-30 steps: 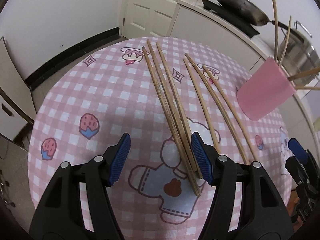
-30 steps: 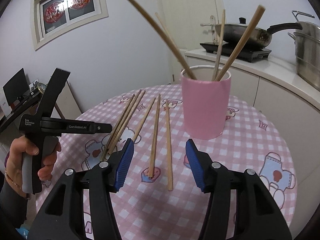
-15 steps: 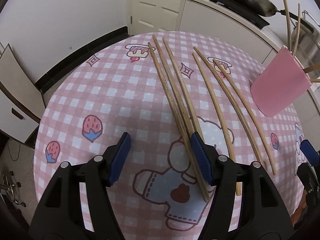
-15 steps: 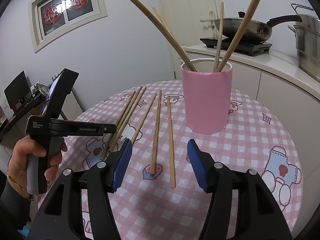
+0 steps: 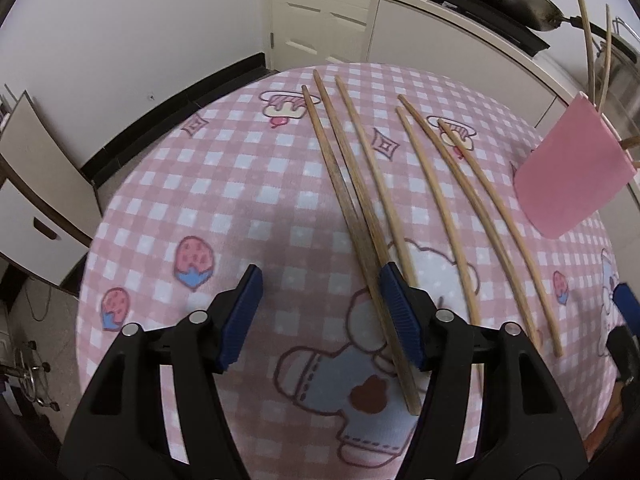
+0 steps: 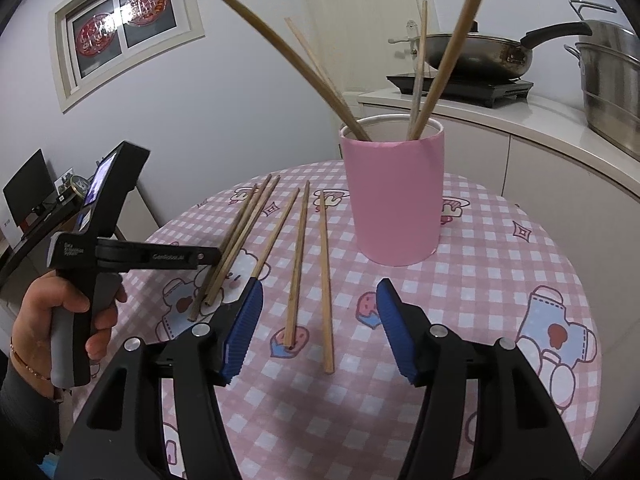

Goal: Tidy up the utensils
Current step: 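Move both tools back over the remaining chopsticks on the table, then lower the left tool onto a wooden chopstick and close it while the right tool grasps another, then lift both held chopsticks upright off the table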

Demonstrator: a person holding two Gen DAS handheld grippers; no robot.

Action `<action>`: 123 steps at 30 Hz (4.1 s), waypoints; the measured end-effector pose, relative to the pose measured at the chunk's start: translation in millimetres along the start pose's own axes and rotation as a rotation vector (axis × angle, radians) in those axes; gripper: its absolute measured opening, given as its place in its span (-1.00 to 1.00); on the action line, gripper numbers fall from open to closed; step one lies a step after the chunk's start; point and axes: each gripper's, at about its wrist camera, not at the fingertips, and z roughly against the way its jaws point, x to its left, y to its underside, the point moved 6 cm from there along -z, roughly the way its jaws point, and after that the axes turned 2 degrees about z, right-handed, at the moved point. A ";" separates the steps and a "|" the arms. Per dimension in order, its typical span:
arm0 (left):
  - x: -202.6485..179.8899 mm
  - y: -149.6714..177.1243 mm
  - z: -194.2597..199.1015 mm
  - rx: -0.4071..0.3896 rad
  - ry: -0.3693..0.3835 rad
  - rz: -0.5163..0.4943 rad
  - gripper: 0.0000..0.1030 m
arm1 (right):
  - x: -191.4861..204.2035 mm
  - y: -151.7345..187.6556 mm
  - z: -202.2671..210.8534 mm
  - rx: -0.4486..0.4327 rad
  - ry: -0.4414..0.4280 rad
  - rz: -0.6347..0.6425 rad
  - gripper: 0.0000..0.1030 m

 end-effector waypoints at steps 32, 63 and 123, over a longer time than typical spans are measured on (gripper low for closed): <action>59.6 13.4 21.3 -0.066 0.115 0.088 -0.88 | 81.6 -17.9 -56.3 0.067 0.048 0.242 0.12; 49.6 -81.9 -43.2 0.072 0.145 0.042 -0.86 | 70.9 -92.6 -231.5 0.355 0.073 0.203 -0.41; -10.6 -22.8 189.3 -0.482 0.320 -0.026 -0.89 | 113.2 -103.9 13.2 -0.305 -0.042 0.240 -0.91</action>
